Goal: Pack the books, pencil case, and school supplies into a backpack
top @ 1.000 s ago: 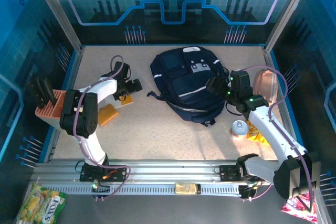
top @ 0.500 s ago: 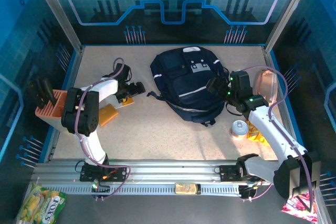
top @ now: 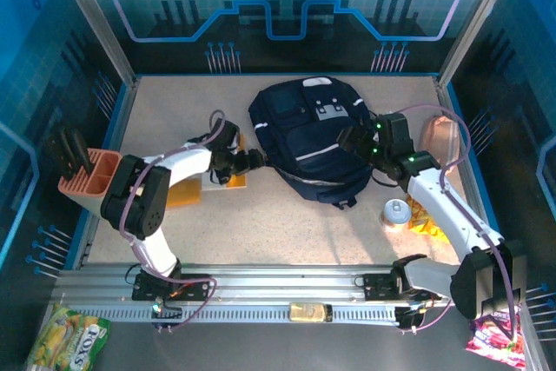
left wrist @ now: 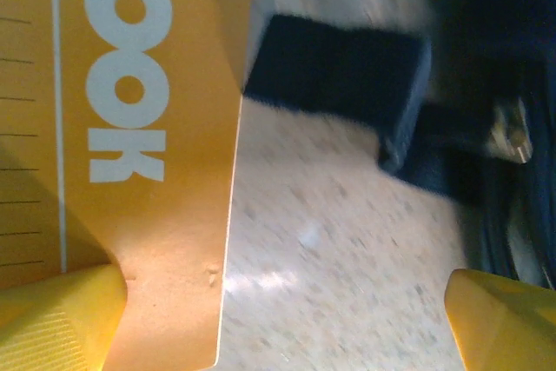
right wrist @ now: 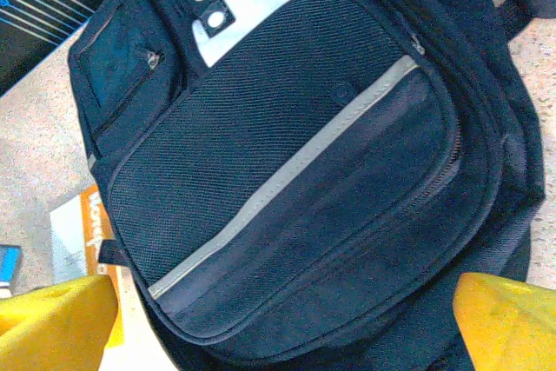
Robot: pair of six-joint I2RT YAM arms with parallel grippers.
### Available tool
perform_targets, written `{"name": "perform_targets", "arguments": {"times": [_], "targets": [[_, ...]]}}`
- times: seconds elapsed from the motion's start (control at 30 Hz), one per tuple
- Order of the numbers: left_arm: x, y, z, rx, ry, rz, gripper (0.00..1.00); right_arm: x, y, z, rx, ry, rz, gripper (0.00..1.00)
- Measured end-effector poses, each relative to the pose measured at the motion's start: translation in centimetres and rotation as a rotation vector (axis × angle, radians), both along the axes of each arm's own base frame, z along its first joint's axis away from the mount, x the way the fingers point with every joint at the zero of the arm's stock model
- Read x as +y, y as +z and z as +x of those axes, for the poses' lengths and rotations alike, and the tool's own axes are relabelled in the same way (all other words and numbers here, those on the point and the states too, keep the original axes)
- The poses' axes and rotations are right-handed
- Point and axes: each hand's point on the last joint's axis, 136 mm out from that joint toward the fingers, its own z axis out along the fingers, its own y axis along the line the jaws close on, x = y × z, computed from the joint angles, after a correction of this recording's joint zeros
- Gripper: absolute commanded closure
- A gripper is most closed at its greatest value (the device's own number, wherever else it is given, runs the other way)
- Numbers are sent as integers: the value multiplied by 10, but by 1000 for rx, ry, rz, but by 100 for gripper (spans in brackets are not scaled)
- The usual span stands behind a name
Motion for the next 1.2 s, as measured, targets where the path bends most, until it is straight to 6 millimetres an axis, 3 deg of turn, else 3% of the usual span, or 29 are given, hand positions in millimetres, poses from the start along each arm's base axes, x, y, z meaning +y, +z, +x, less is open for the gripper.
{"name": "perform_targets", "arguments": {"times": [0.23,0.43,0.53,0.73,1.0,1.2], "targets": [[-34,5,-44,69,14,-97,3,20,2,7,-2,53,-4,0],[-30,32,-41,28,13,-122,1,44,4,9,-10,127,-27,3],[-11,56,-26,-44,35,-111,1,68,10,7,-33,199,-51,4],[60,81,-3,-139,174,-56,1,142,7,-1,-48,395,-121,15],[102,101,-6,-197,249,-8,1,247,-51,-9,62,638,-157,36],[117,107,-7,-222,273,3,1,298,-102,-4,137,734,-189,54]]}}
